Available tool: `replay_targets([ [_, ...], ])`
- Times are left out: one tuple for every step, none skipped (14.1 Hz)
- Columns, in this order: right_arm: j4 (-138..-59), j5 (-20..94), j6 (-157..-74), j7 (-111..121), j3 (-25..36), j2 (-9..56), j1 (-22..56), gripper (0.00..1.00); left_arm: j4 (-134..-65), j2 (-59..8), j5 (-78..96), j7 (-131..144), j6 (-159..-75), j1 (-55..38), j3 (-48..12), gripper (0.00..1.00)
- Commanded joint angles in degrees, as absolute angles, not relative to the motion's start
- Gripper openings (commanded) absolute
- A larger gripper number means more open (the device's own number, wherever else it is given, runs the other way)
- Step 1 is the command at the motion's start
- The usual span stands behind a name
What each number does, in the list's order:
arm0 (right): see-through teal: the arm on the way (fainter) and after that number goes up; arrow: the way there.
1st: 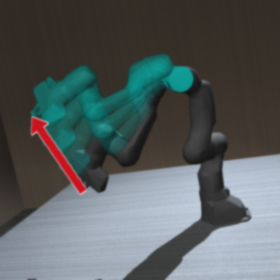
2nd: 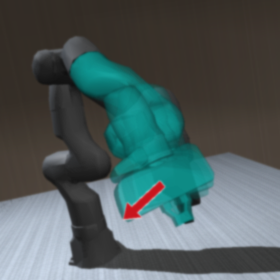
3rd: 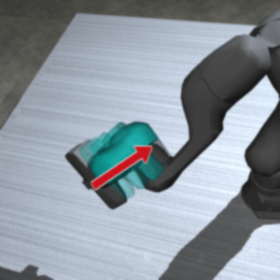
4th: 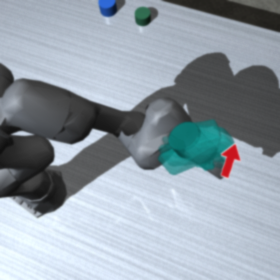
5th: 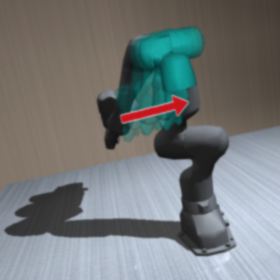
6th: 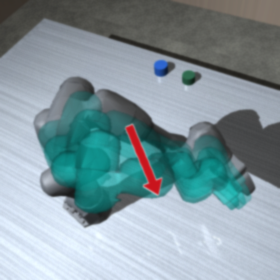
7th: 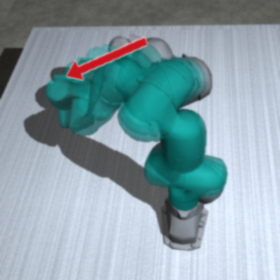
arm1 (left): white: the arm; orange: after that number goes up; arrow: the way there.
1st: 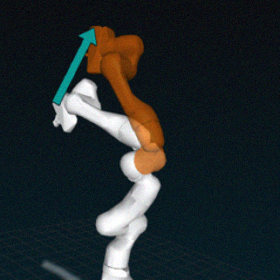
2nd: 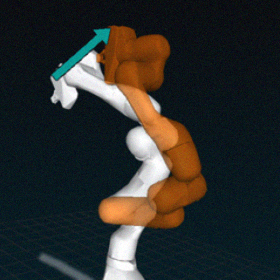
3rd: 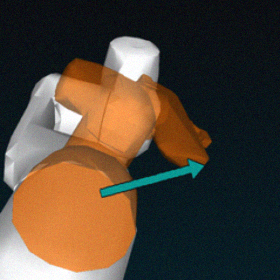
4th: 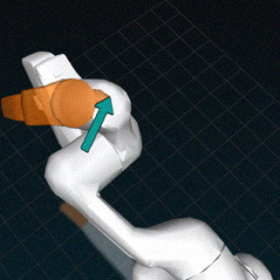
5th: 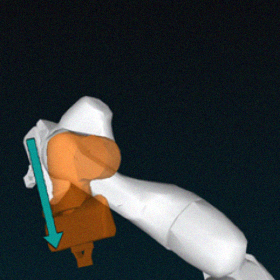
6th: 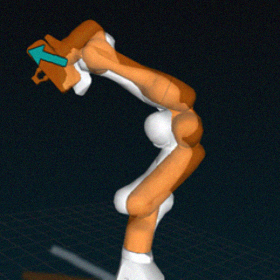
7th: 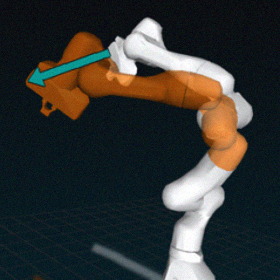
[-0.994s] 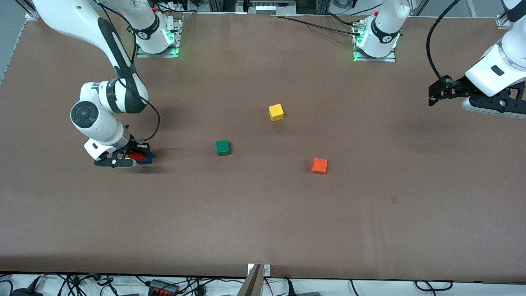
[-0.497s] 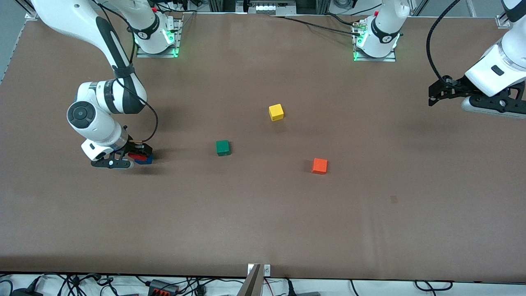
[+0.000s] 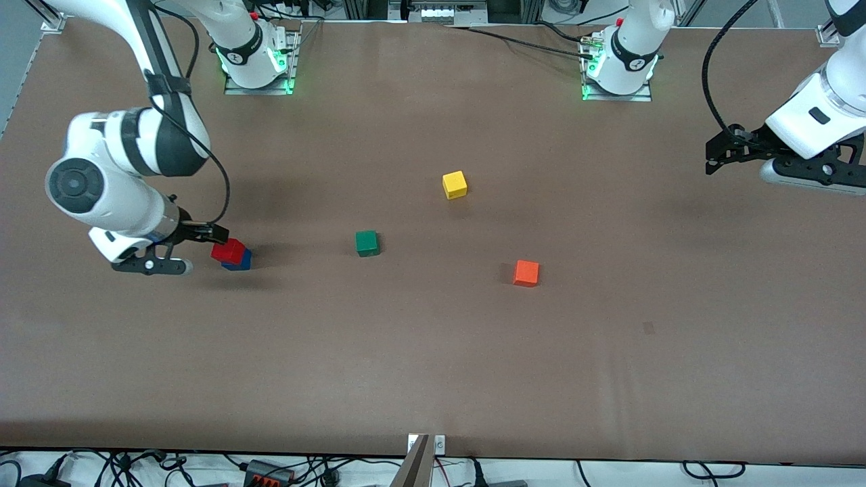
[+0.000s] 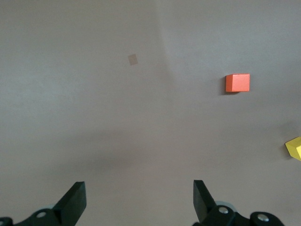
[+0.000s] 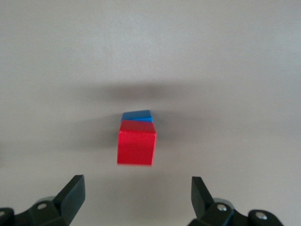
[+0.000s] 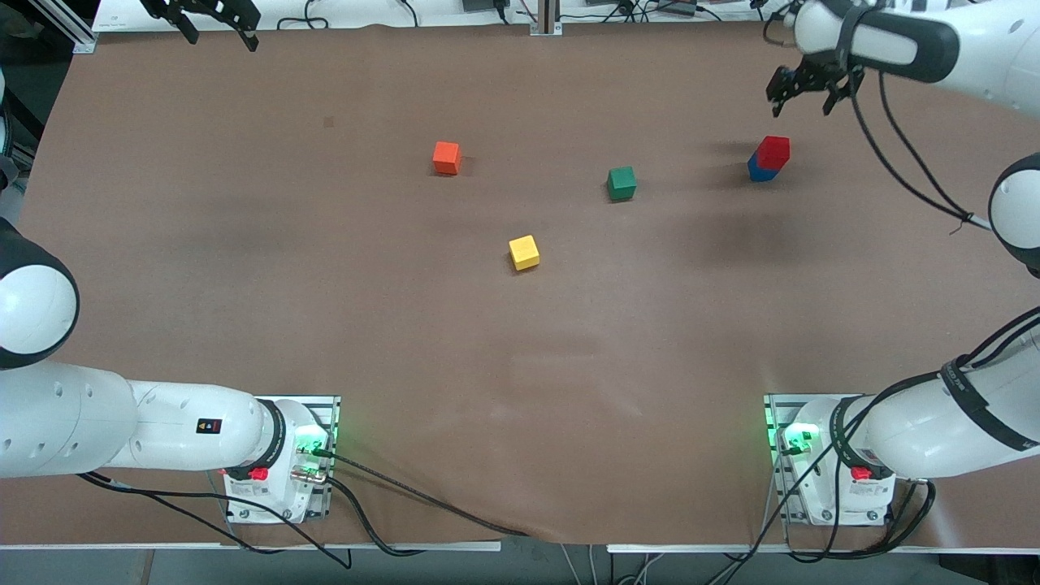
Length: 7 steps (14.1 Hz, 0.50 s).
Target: Pass red block to right arm, stack on blue
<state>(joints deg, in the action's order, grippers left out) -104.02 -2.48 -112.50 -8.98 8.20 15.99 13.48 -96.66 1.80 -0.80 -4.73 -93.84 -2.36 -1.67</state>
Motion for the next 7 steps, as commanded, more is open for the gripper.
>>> replay_targets([
  [-95.2, -3.3, -103.1, -10.2, 7.9, 16.0, 13.3, 1.00, -95.8, 2.2, 0.4, -4.7, -92.5, -2.4, -1.5, 1.00],
  [-92.3, -3.3, -100.7, -9.3, 7.9, 16.1, 13.2, 1.00, -95.8, 2.2, 0.4, -4.7, -92.5, -2.4, -1.5, 1.00],
  [-89.4, -3.1, -99.1, -8.8, 7.9, 16.1, 13.0, 1.00, -95.8, 2.2, 0.4, -4.7, -92.5, -2.4, -1.5, 1.00],
  [-87.0, -3.0, -97.4, -8.8, 7.9, 16.0, 13.1, 1.00, -95.8, 2.2, 0.4, -4.7, -92.5, -2.4, -1.5, 1.00],
  [-84.7, -2.8, -95.6, -8.9, 8.3, 16.0, 12.9, 1.00, -95.8, 2.2, 0.4, -4.7, -92.5, -2.4, -1.5, 1.00],
  [-82.6, -2.8, -94.6, -8.8, 8.3, 16.1, 12.8, 1.00, -95.8, 2.2, 0.4, -4.7, -92.5, -2.5, -1.6, 1.00],
  [-80.6, -2.9, -94.2, -8.8, 8.3, 16.1, 12.8, 1.00, -95.8, 2.2, 0.4, -4.6, -92.5, -2.5, -1.6, 1.00],
])
